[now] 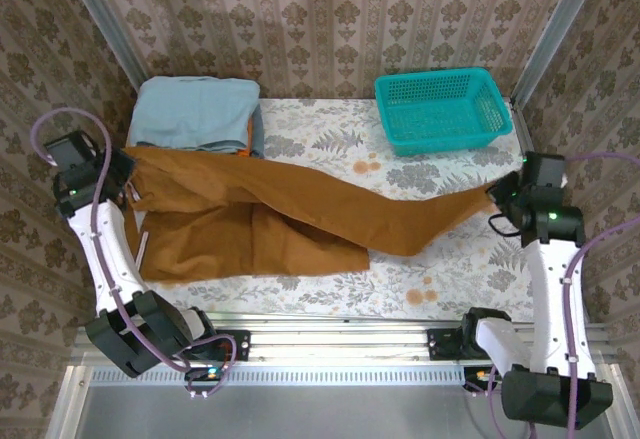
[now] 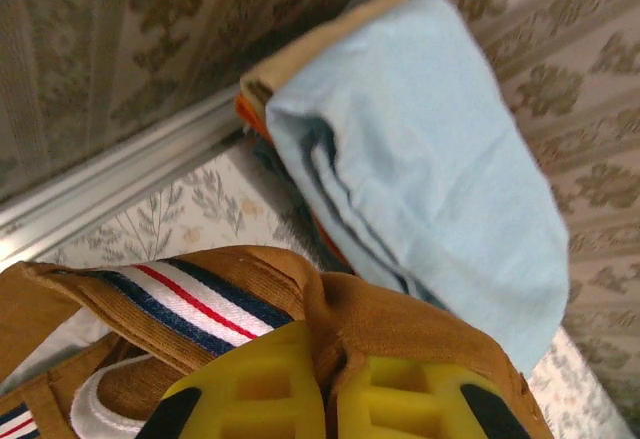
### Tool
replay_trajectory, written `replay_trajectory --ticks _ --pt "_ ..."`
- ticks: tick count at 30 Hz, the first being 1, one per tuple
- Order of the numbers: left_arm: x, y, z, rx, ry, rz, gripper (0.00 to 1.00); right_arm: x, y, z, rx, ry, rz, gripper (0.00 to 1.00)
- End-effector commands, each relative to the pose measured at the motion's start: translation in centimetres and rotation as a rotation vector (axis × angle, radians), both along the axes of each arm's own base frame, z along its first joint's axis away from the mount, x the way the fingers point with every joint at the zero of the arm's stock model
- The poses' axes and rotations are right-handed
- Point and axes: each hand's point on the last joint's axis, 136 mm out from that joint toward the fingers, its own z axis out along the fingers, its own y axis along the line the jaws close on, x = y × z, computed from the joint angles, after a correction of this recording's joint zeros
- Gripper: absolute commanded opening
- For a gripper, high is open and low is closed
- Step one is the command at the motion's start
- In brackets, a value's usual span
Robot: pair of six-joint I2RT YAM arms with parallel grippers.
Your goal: Fold and stack the trousers
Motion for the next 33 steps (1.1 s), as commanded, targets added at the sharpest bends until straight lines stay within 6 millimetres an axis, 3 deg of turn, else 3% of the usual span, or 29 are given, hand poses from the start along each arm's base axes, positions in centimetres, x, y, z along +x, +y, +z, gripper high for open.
replay_trajectory --ticks 1,5,12,19,23,29,33 --pt "-0.3 1.1 5.1 0.033 -0.113 0.034 0.0 0.4 -2.2 3.4 -0.059 -0.06 -0.008 0.0" --pt "-1.3 1.1 6.0 0.044 -0.112 0.043 0.0 0.5 -3.8 5.4 -0.036 -0.115 -0.051 0.0" --pt "-2.9 0.6 5.1 0.06 -0.086 0.051 0.0 -0.5 -4.6 6.5 0.021 -0.205 -0.101 0.0" --pt "-2.6 0.5 4.7 0.068 -0.08 0.042 0.0 0.1 -4.2 7.8 0.057 -0.258 -0.079 0.0" --pt "0.5 1.7 3.1 0.043 -0.052 0.036 0.0 4.0 -6.0 5.4 0.151 -0.221 -0.097 0.0" --pt "8.4 2.6 0.1 0.062 0.045 -0.038 0.0 12.1 -8.1 -2.0 0.265 -0.059 -0.123 0.0" --pt "13.5 3.3 -3.0 0.046 0.119 -0.087 0.0 15.9 -9.2 -5.5 0.298 -0.018 -0.15 0.0"
